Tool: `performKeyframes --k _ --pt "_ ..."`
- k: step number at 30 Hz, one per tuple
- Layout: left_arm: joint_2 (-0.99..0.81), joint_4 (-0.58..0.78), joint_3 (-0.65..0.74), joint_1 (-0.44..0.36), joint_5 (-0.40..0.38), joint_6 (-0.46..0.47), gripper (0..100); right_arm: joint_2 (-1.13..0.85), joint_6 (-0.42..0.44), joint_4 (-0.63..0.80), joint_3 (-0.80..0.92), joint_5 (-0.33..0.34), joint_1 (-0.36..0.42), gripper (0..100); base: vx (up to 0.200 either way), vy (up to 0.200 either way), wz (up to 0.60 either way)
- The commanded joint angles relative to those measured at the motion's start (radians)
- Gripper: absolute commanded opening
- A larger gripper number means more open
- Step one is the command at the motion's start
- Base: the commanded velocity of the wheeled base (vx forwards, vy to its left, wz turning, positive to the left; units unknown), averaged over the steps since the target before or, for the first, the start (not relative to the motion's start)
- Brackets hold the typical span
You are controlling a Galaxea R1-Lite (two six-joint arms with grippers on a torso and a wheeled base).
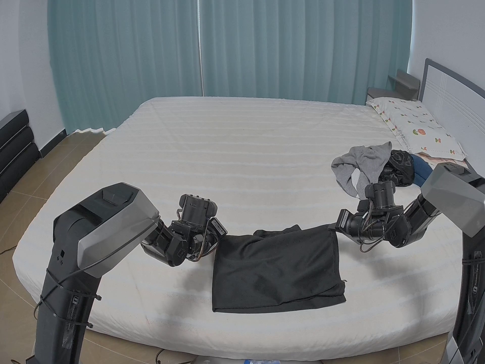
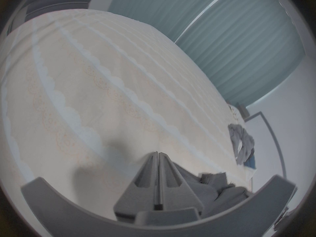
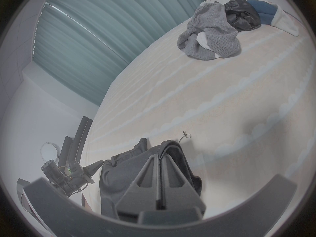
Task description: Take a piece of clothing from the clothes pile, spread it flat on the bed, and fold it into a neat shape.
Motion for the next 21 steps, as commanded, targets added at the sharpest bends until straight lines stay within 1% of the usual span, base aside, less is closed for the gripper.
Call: performKeyframes --k 1,4,8,9,12,13,14,16,17,18,21 --pt "-0.025 -0.016 0.017 0.015 0.009 -0.034 0 0.005 0.000 -0.002 -0.006 -0.002 -0.007 0 0.000 0.000 0.00" --pt "-0.045 -0.019 0.035 0.023 0.009 -0.048 0 0.010 0.001 -0.002 -0.011 -0.002 -0.010 0 0.000 0.000 0.00" --pt "-0.065 -0.021 0.061 0.023 -0.014 -0.048 0 0.010 0.001 -0.003 -0.005 -0.002 -0.014 0 0.000 0.000 0.00" --pt "-0.064 -0.021 0.064 0.015 -0.036 -0.042 0 0.008 0.001 -0.003 0.000 0.000 -0.014 0 0.000 0.000 0.00" --pt "-0.061 -0.021 0.066 0.012 -0.056 -0.037 0 0.007 0.003 -0.003 0.000 0.001 -0.014 0 0.000 0.000 0.00" --pt "-0.059 -0.021 0.064 0.012 -0.074 -0.034 0 0.007 0.003 -0.003 0.002 0.001 -0.014 0 0.000 0.000 0.00" --pt "-0.059 -0.021 0.064 0.012 -0.086 -0.028 100 0.007 0.003 -0.003 0.002 0.001 -0.013 0 0.000 0.000 0.00" --pt "-0.058 -0.019 0.064 0.011 -0.111 0.015 100 0.007 0.003 -0.003 0.002 0.003 -0.011 0 0.000 0.000 0.00" --pt "-0.058 -0.019 0.064 0.011 -0.111 0.015 100 0.007 0.003 -0.003 0.002 0.003 -0.011 0 0.000 0.000 0.00" --pt "-0.050 -0.021 0.066 0.006 -0.113 0.070 100 0.008 0.003 -0.003 0.000 0.004 -0.008 0 0.000 0.000 0.00" --pt "-0.035 -0.021 0.055 -0.008 -0.116 0.098 100 0.013 0.003 -0.003 -0.006 0.003 -0.004 0 0.000 0.000 0.00"
